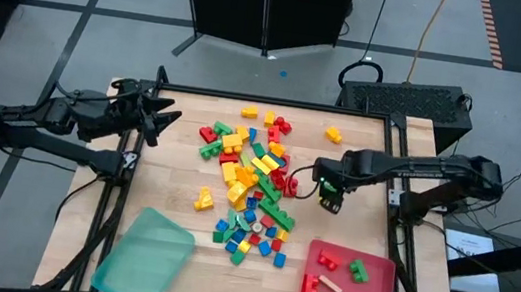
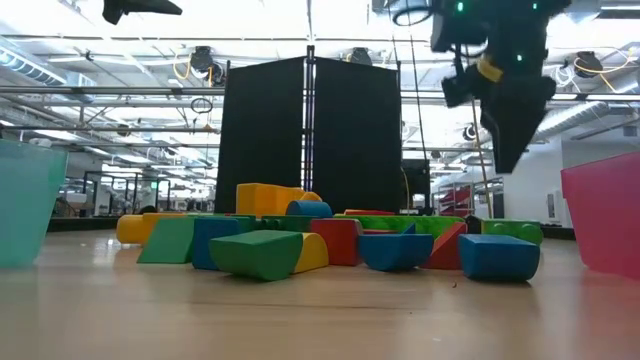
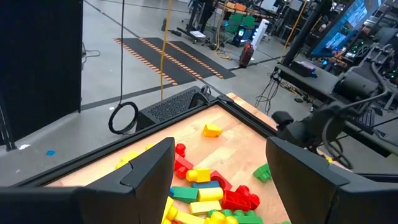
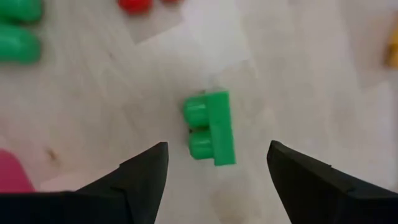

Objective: Sort blocks by size
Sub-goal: Put the 2-stud green game piece into the pink bin

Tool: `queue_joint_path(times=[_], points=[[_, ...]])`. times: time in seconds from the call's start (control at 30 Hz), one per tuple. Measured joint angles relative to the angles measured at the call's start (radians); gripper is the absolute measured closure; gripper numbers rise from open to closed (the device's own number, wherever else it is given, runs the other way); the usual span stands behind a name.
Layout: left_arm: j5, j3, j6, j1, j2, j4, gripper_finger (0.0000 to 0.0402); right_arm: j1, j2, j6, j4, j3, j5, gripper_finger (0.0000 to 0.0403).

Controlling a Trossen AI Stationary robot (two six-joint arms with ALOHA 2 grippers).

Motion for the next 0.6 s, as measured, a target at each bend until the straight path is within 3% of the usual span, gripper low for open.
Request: queue_joint_path(times=[0.13, 0.6], points=[[-0.001, 0.000, -0.001, 0.000, 0.003, 0.000, 0.0146, -0.016, 0.000, -0.056, 0.103, -0.072, -0.053, 0.0135], [-0.009, 0.000, -0.003, 0.000, 0.037, 0.007, 0.0146, -0.118, 0.000, -0.092, 0.347, -0.300, -0.080, 0.0137]])
